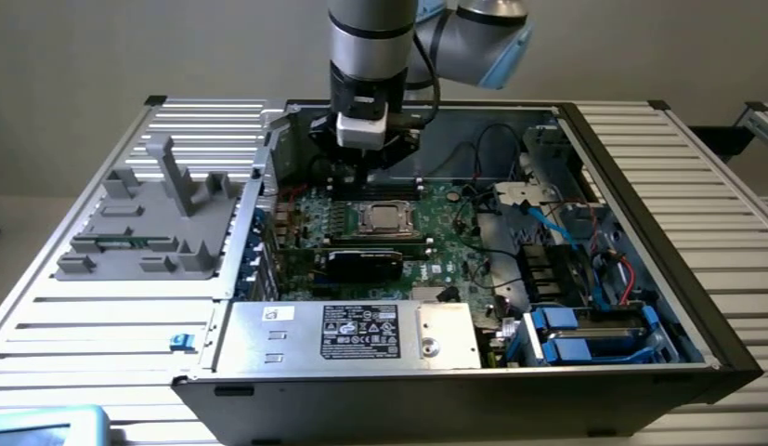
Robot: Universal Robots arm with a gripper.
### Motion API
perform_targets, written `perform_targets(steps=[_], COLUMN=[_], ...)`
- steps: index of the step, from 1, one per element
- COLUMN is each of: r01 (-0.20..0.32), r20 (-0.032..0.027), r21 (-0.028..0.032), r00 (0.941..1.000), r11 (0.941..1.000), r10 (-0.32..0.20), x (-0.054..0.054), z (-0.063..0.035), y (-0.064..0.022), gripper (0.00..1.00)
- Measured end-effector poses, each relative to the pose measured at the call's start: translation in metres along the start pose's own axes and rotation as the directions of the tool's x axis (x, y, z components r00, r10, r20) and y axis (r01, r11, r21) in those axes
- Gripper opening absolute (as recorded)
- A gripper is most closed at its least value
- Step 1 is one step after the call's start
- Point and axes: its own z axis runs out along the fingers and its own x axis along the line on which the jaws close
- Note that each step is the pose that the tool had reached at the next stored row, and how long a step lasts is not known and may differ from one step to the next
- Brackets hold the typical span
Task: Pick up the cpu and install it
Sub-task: 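Install the second cpu locking lever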
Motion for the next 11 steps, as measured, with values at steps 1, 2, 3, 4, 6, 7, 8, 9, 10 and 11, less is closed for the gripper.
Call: perform_targets(steps=[1,2,3,4,6,7,8,9,10,11], r01=[0.002,0.003,0.004,0.004,0.004,0.004,0.004,0.003,0.002,0.001], r20=[-0.0123,-0.0233,-0.0317,-0.0382,-0.0503,-0.0547,-0.0569,-0.0586,-0.0602,-0.0622], r21=[-0.0044,-0.0095,-0.0151,-0.0224,-0.043,-0.0531,-0.0639,-0.0772,-0.0939,-0.1122], r00=[0.9999,0.9997,0.9995,0.9993,0.9987,0.9985,0.9984,0.9983,0.9982,0.998], r11=[1.0,1.0,0.9999,0.9997,0.9991,0.9986,0.998,0.997,0.9956,0.9937], r10=[-0.002,-0.003,-0.004,-0.005,-0.006,-0.007,-0.007,-0.008,-0.008,-0.008], x=[0.0,0.0,-0.001,-0.001,-0.001,-0.001,-0.001,-0.002,-0.002,-0.002], z=[0.0001,0.0002,0.0,-0.0001,-0.0003,-0.0005,-0.0006,-0.0006,-0.0004,-0.0002], y=[-0.0014,-0.003,-0.0045,-0.006,-0.009,-0.0104,-0.0121,-0.0137,-0.0151,-0.0164], gripper=[0.11,0.11,0.11,0.11,0.11,0.11,0.11,0.11,0.11,0.11])
